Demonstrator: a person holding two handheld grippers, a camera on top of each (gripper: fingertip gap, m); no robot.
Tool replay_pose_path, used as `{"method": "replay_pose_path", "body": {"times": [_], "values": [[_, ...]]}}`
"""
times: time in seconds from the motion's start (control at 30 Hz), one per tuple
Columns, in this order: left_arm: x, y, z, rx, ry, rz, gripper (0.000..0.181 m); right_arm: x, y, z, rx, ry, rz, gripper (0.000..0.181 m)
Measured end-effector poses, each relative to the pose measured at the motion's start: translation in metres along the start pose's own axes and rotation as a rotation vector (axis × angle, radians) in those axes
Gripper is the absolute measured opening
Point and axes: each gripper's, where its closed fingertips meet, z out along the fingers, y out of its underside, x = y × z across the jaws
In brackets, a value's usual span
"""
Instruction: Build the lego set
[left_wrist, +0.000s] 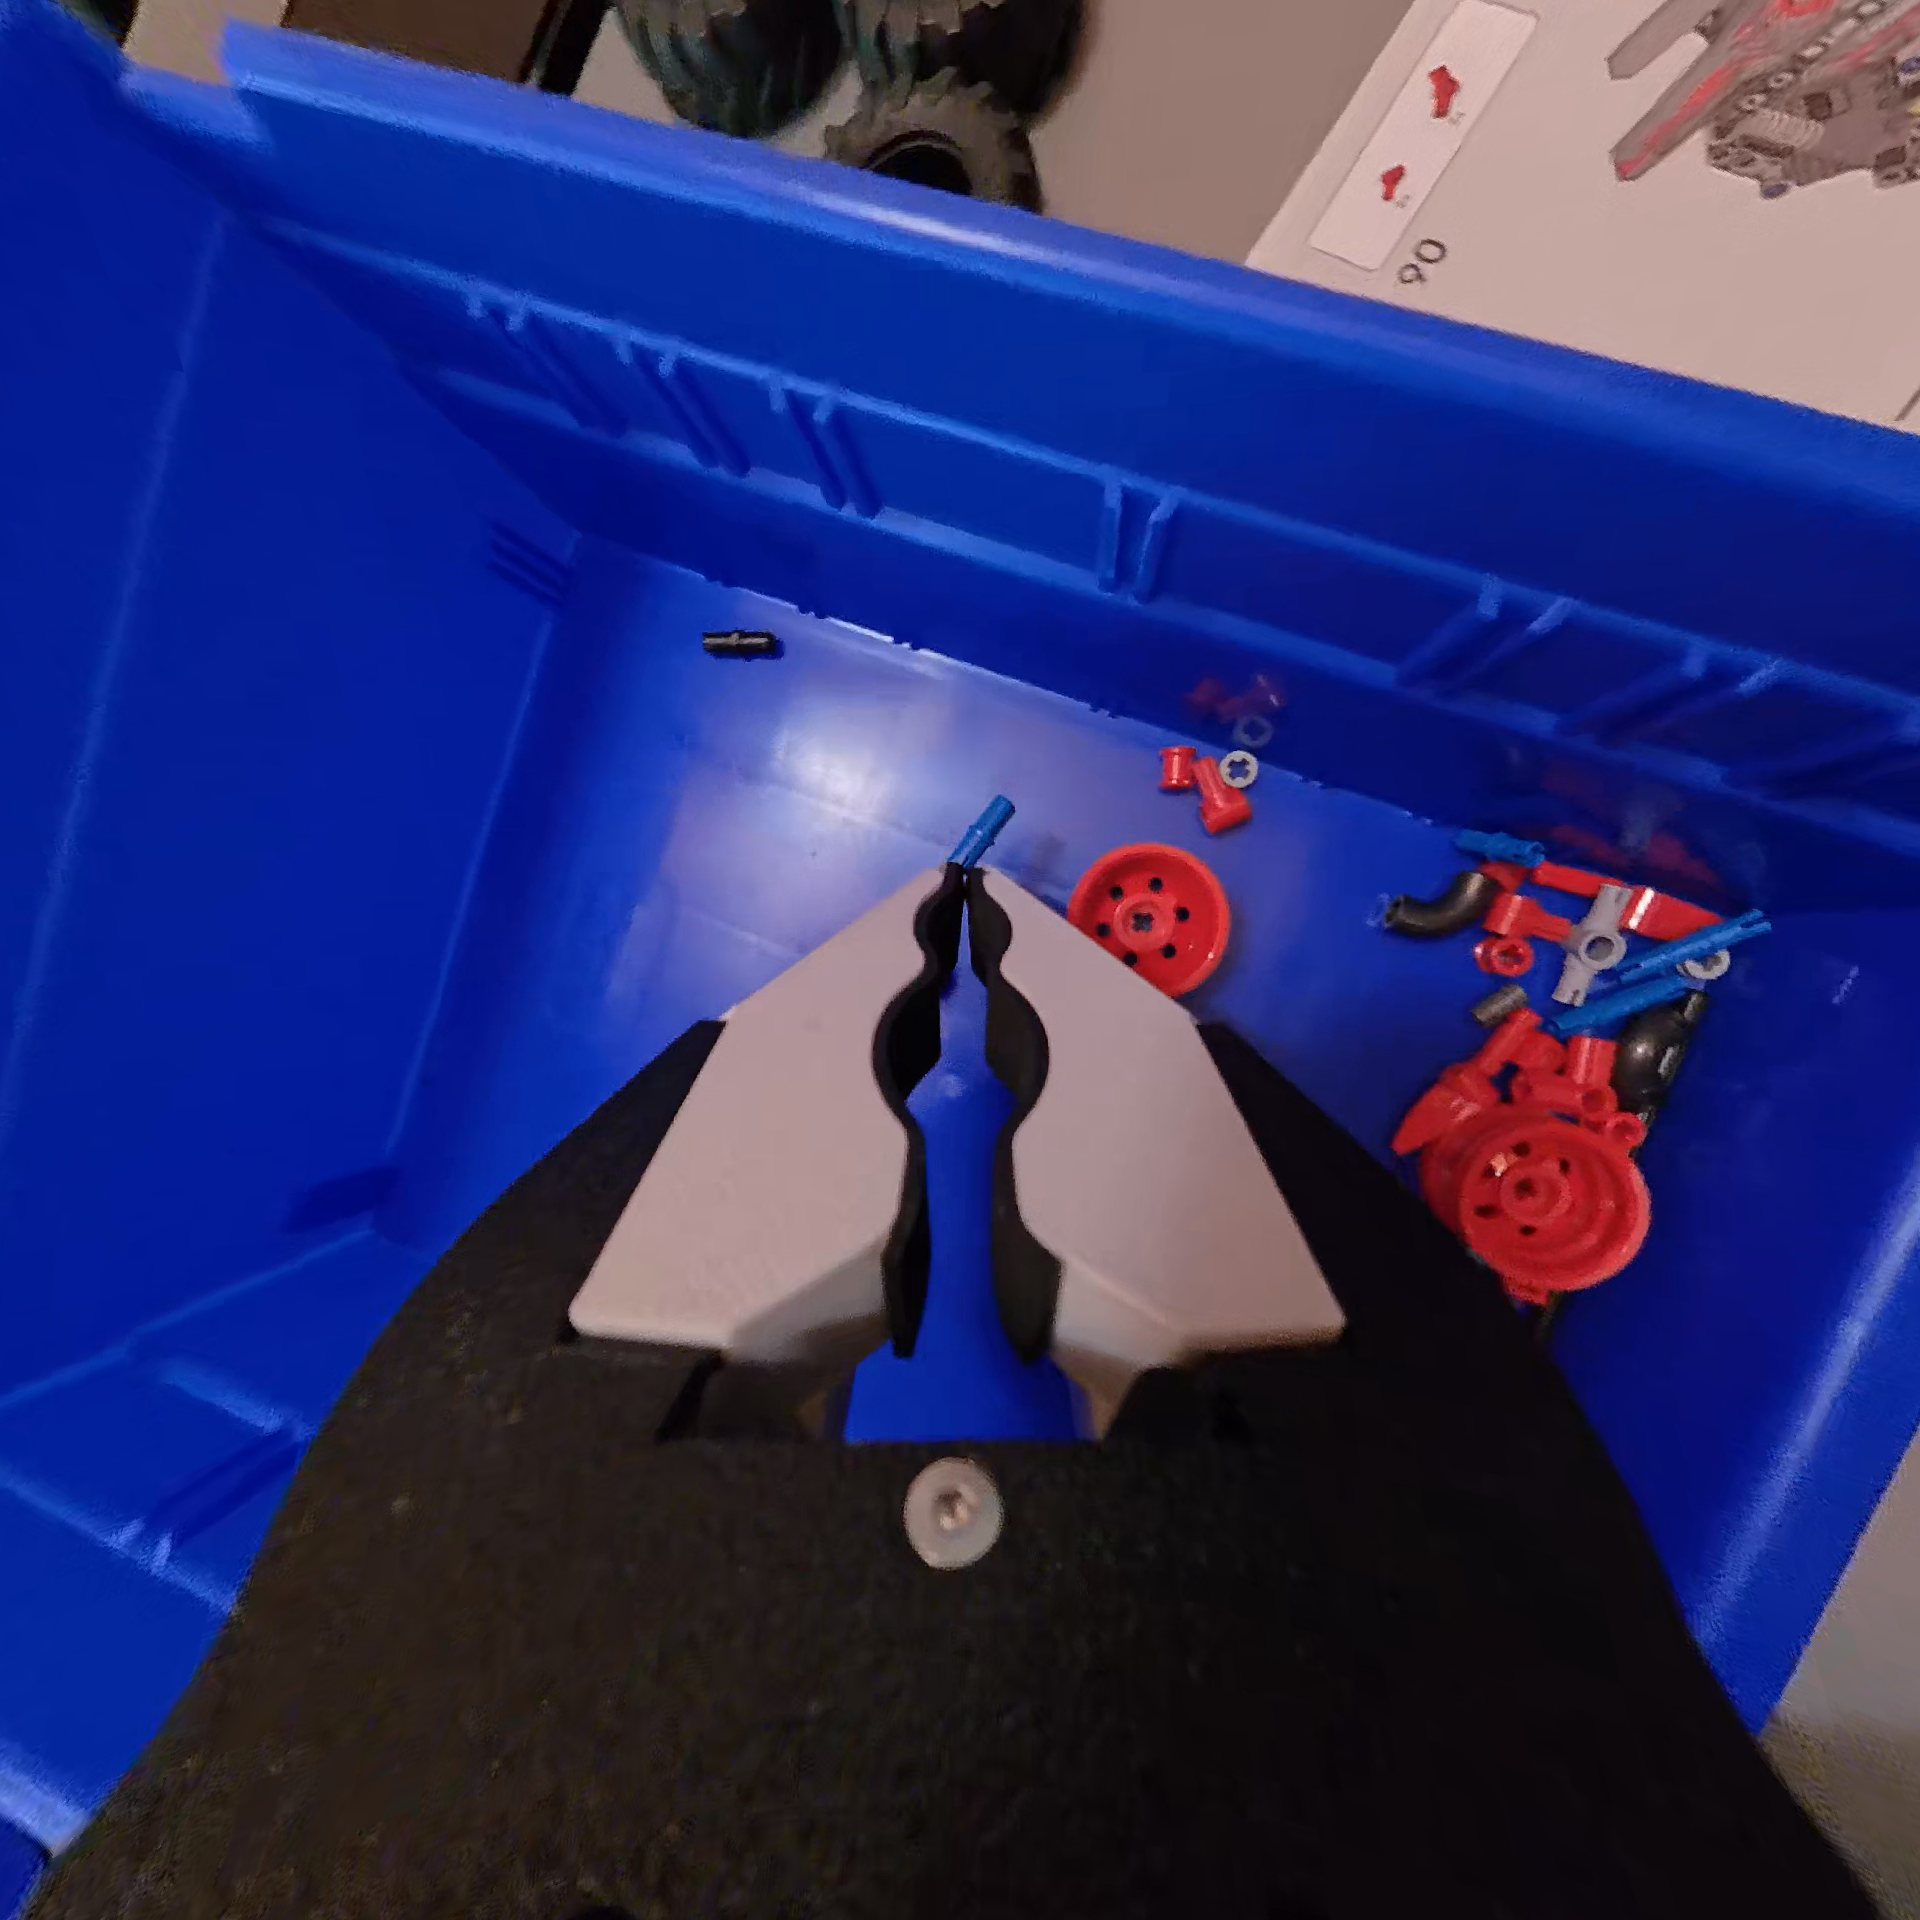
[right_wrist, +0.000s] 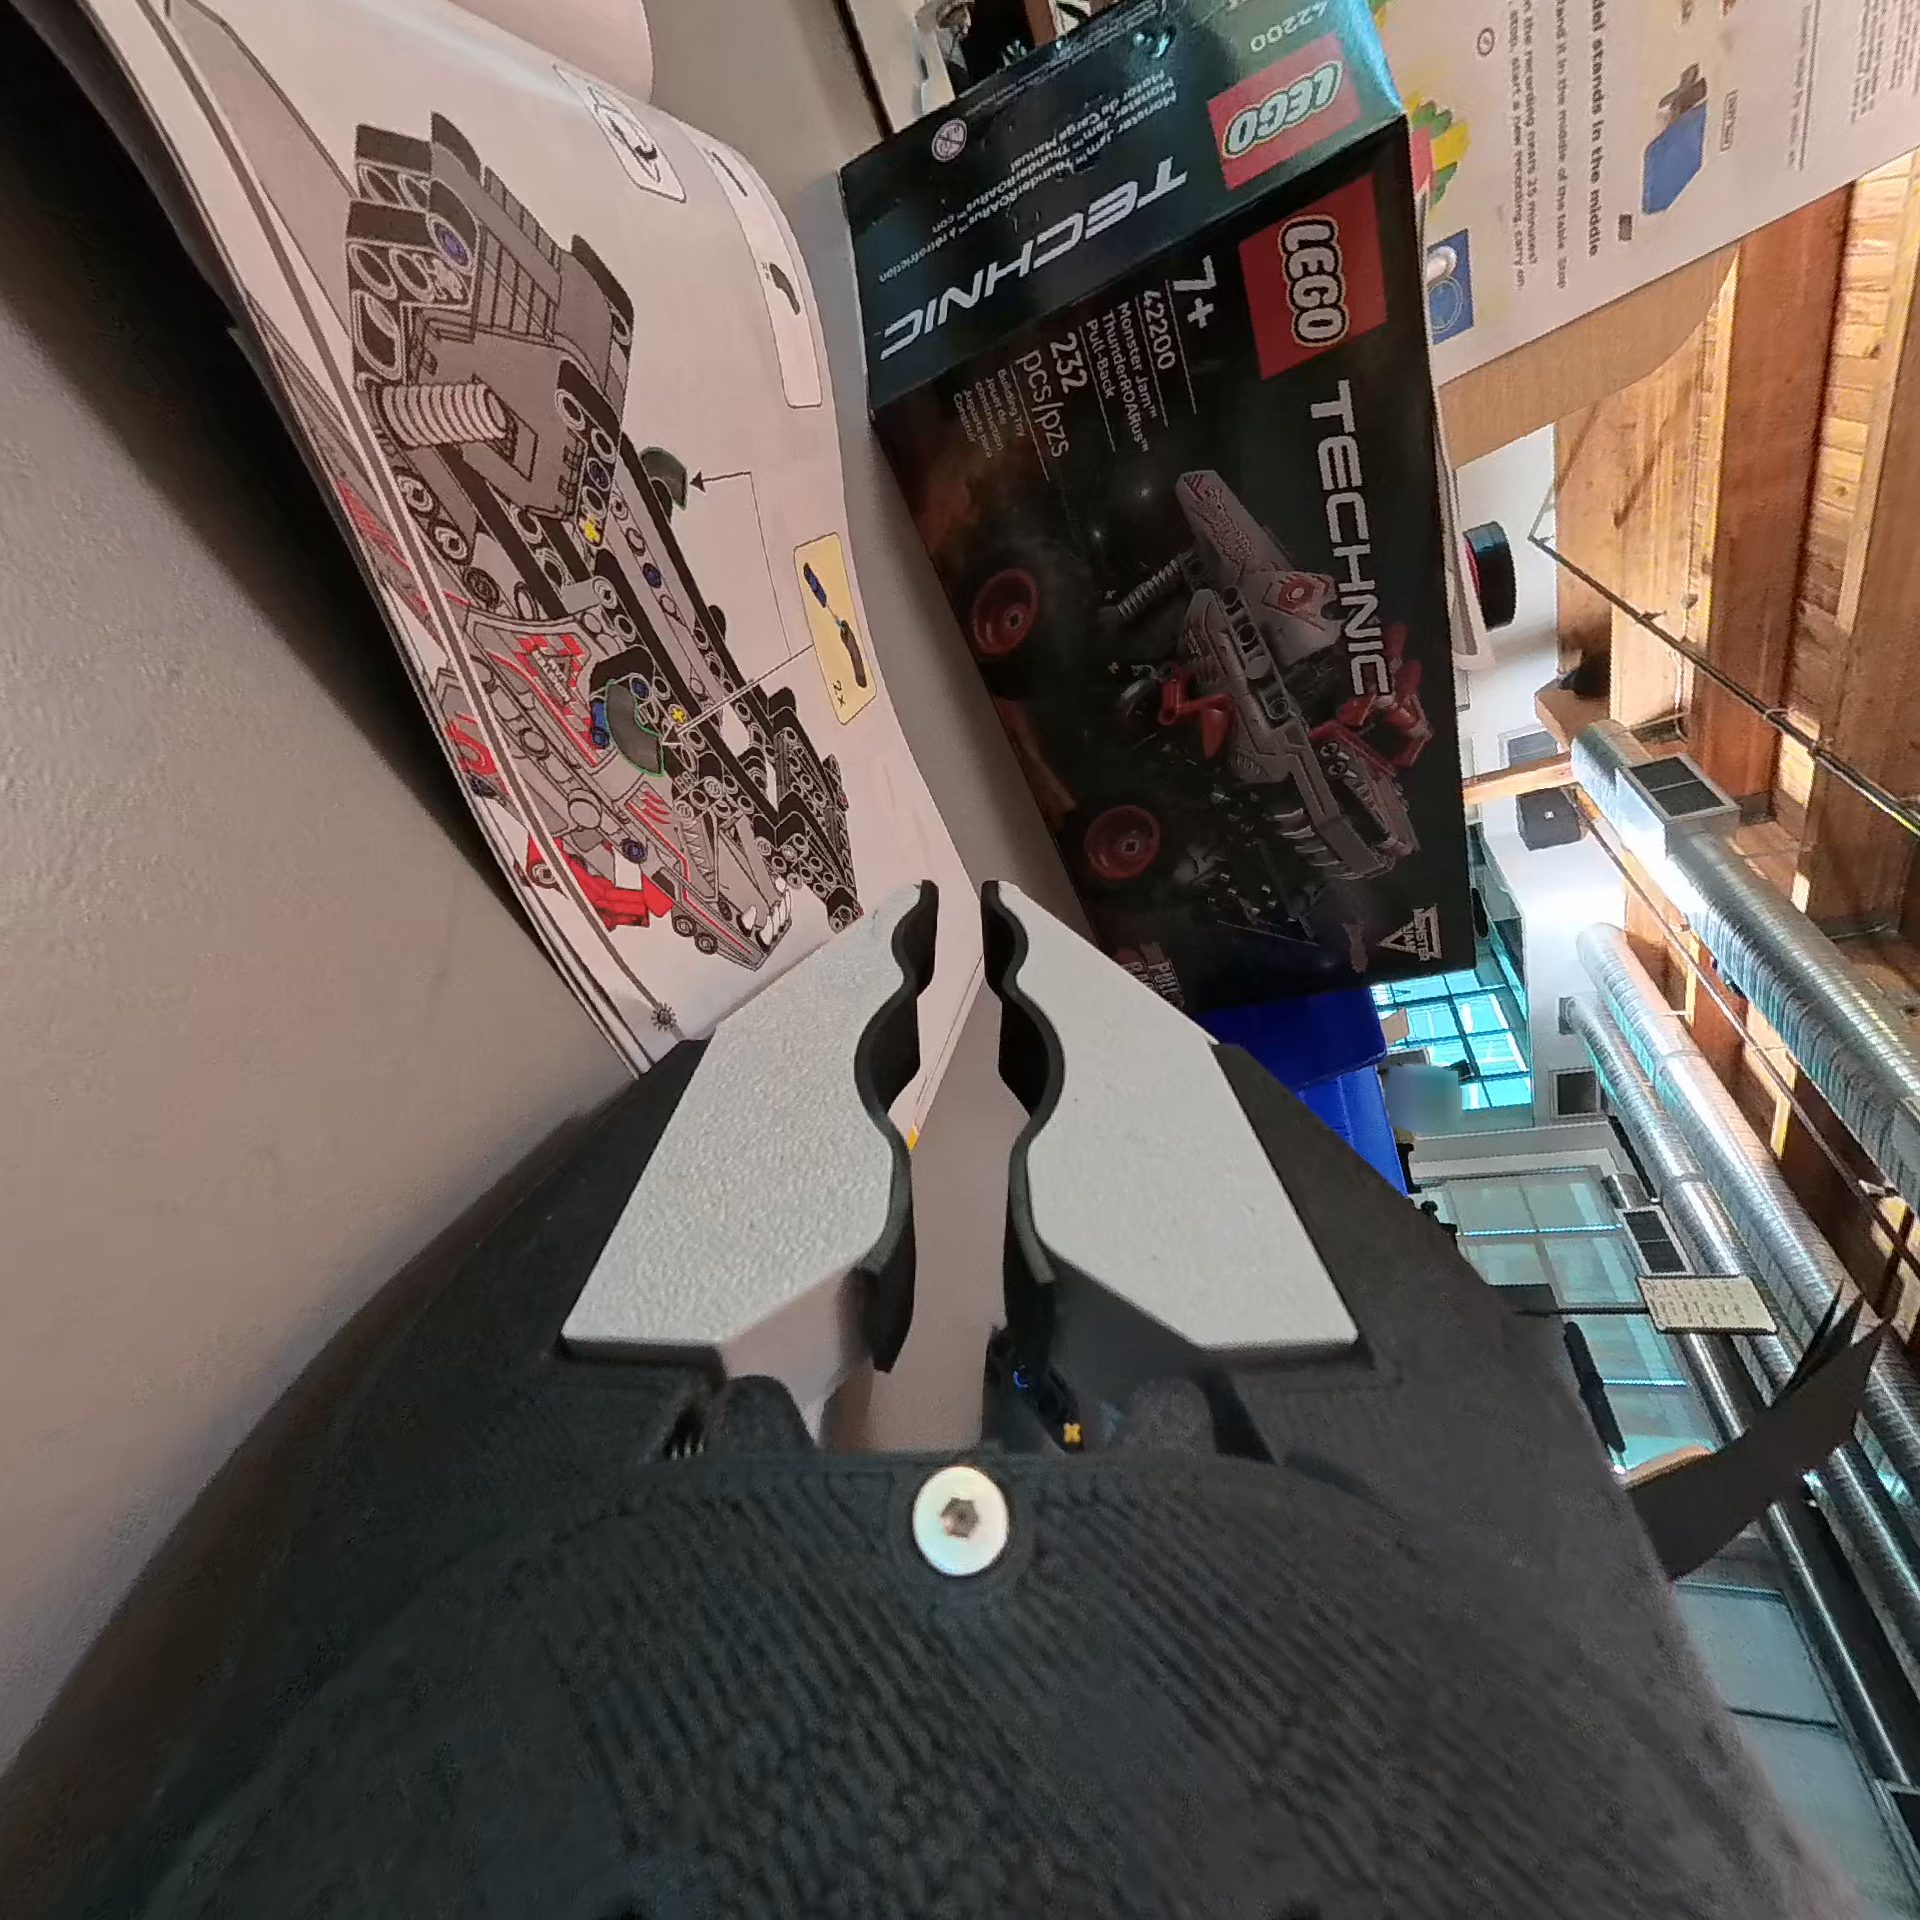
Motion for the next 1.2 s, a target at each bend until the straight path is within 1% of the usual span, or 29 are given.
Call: {"method": "replay_pose_path", "body": {"times": [0.03, 0.1, 0.17, 0.23, 0.3, 0.37, 0.47, 0.57, 0.63, 0.7, 0.8, 0.9, 0.97, 1.1, 1.2], "values": [[0.003, -0.002, 0.002, 0.003, 0.021, 0.025, 0.0, -0.001, 0.001, 0.001, -0.006, -0.002, -0.005, 0.007], [0.01, -0.005, 0.006, 0.007, 0.077, 0.091, 0.0, -0.001, 0.001, 0.001, -0.015, -0.001, -0.022, 0.007], [0.013, -0.006, 0.01, -0.011, 0.102, 0.143, 0.0, -0.002, 0.0, 0.001, -0.01, 0.005, -0.037, 0.007], [0.008, -0.008, 0.009, -0.025, 0.075, 0.134, 0.0, -0.003, 0.001, 0.002, -0.019, 0.002, -0.046, 0.007], [0.005, -0.014, 0.0, -0.003, 0.035, 0.109, 0.0, -0.003, 0.002, 0.003, -0.027, 0.002, -0.051, 0.007], [0.002, -0.028, -0.021, 0.074, -0.037, 0.078, 0.0, -0.002, 0.002, 0.002, -0.028, 0.008, -0.051, 0.007], [0.011, -0.059, -0.068, 0.242, -0.121, 0.01, 0.0, -0.002, 0.002, 0.003, -0.027, 0.003, -0.045, 0.007], [0.027, -0.075, -0.108, 0.316, -0.215, -0.032, 0.0, -0.003, 0.0, 0.003, -0.019, -0.001, -0.046, 0.007], [0.047, -0.086, -0.124, 0.356, -0.243, -0.041, 0.0, -0.003, -0.003, 0.002, -0.004, 0.001, -0.045, 0.007], [0.071, -0.101, -0.13, 0.404, -0.237, -0.056, 0.0, -0.003, -0.005, 0.001, 0.012, -0.003, -0.037, 0.007], [0.113, -0.122, -0.121, 0.446, -0.175, -0.048, 0.0, -0.001, -0.008, -0.002, 0.036, -0.009, -0.01, 0.007], [0.156, -0.14, -0.1, 0.469, -0.093, -0.03, 0.0, 0.0, -0.012, -0.004, 0.066, -0.014, 0.023, 0.007], [0.179, -0.148, -0.078, 0.471, -0.04, -0.03, 0.0, 0.002, -0.016, -0.006, 0.089, -0.012, 0.034, 0.007], [0.213, -0.148, -0.03, 0.406, 0.054, -0.045, 0.0, 0.005, -0.024, -0.012, 0.128, -0.005, 0.035, 0.007], [0.224, -0.142, -0.003, 0.342, 0.082, -0.06, 0.0, 0.005, -0.027, -0.017, 0.147, -0.005, 0.034, 0.007]]}}
